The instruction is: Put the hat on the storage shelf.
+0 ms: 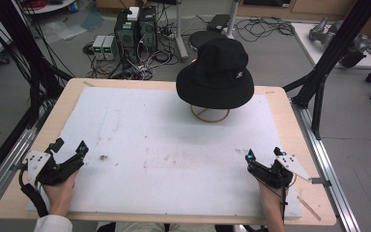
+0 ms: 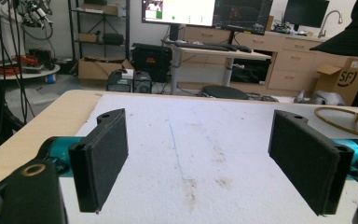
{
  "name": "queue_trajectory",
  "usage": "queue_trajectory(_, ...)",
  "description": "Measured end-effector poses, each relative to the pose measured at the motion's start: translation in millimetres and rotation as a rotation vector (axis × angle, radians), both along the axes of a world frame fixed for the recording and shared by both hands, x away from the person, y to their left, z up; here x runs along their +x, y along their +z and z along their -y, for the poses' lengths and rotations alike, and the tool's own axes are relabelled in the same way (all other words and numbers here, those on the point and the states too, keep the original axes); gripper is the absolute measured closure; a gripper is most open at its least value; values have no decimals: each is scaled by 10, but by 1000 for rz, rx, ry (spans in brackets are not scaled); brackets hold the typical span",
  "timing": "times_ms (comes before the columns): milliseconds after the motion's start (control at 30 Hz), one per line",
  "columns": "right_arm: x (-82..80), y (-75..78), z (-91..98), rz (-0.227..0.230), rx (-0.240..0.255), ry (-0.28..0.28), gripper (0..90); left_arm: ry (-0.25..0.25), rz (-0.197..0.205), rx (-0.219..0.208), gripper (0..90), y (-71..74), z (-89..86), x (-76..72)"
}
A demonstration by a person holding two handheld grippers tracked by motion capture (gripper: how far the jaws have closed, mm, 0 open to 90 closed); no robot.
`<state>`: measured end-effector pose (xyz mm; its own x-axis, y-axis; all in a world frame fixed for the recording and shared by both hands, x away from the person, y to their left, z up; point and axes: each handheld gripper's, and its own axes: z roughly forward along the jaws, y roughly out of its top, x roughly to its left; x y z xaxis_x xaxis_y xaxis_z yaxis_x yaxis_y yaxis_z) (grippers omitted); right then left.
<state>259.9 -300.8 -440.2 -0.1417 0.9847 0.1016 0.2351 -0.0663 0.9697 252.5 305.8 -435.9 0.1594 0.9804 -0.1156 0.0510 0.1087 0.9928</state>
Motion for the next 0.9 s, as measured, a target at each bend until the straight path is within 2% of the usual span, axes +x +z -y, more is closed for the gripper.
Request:
queue_trajectory(133, -3, 1, 5, 3, 1, -3, 42, -2, -2, -20, 202, -2, -27, -9)
queue_trajectory(400, -2, -3, 11, -5, 4, -2, 42, -1, -8, -8, 202, -8, -36, -10)
queue_trajectory(633, -1, -6, 13, -12, 8, -2, 42, -8, -20, -31, 202, -19, -45, -1)
queue_trajectory(900, 1, -10, 17, -17, 13, -4, 43, -10, -20, -30, 203, -22, -41, 5)
